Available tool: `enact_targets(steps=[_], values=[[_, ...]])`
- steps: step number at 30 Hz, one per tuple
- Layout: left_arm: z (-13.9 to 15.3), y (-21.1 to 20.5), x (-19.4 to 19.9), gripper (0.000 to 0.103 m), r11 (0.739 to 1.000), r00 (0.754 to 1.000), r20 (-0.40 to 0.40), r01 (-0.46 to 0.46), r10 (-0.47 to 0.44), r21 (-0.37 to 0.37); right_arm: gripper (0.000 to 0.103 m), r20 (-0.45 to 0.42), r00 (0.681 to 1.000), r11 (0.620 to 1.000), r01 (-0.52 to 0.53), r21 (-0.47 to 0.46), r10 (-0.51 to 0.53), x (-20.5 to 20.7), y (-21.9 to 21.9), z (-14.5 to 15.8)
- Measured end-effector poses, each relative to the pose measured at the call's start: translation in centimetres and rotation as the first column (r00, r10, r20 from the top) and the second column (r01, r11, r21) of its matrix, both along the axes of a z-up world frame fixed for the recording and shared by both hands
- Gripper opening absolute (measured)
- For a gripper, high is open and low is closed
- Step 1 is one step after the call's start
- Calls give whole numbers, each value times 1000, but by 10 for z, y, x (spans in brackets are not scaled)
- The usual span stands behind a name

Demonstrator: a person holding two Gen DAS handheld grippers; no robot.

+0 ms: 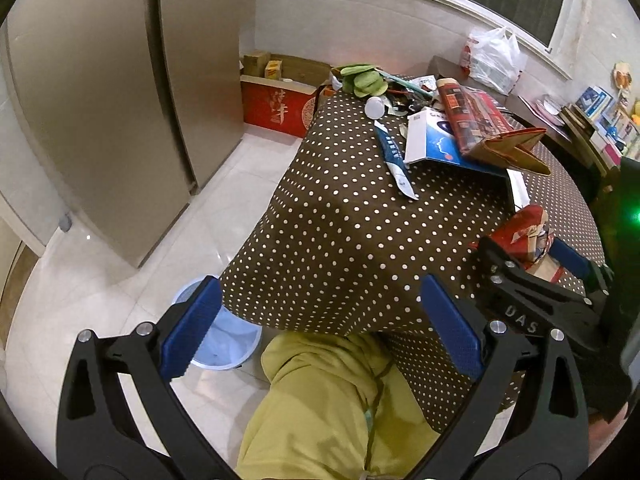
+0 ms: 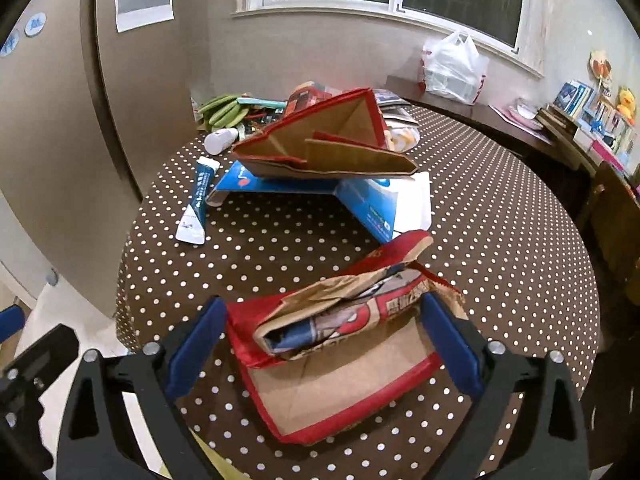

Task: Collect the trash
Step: 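Grasp the red-and-brown paper bag with the right gripper while the left gripper grasps the blue toothpaste tube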

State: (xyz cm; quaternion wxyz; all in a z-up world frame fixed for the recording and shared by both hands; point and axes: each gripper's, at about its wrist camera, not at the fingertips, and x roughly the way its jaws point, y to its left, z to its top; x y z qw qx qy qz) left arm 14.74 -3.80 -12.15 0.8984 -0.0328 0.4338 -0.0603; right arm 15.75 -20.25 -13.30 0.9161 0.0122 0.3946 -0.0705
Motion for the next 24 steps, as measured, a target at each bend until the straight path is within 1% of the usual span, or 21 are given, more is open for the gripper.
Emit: enact_targets(steps=[6, 11, 12, 13, 14, 16, 17, 20, 22, 24], values=[[-1, -9, 11, 97, 999, 999, 3, 37, -37, -9, 85, -2, 1000, 999, 3, 51, -3, -7, -12, 5], [-1, -22, 27, 97, 997, 996, 35, 78, -79, 19, 84, 8, 1000, 996, 29, 84, -29, -12, -27, 10], [-2, -25, 32, 97, 996, 996, 37, 81, -82, 22, 82, 14, 999, 995, 39, 89, -40, -13, -32, 12], [-3, -27, 38, 97, 996, 996, 34, 83, -84, 23, 68, 22, 998, 995, 54, 89, -56, -14, -37, 15], [-3, -28, 43, 97, 996, 996, 33, 88, -89, 19, 48, 17, 997, 990, 68, 126, -70, -13, -45, 18], [-5, -32, 58, 97, 996, 995, 34, 94, -94, 12, 41, 18, 997, 979, 69, 191, -74, -12, -57, 20], [-6, -33, 65, 97, 996, 996, 33, 88, -89, 17, 39, 14, 997, 977, 70, 200, -74, -9, -62, 20], [-10, -41, 84, 97, 995, 995, 37, 92, -93, 33, 32, 8, 995, 984, 102, 148, -104, -5, -70, 19], [-12, -45, 94, 97, 994, 994, 41, 100, -102, 35, 31, 5, 995, 982, 98, 162, -101, -4, -74, 19], [-16, -50, 106, 97, 994, 995, 43, 92, -94, 53, 30, 4, 995, 984, 96, 153, -98, -3, -75, 18]])
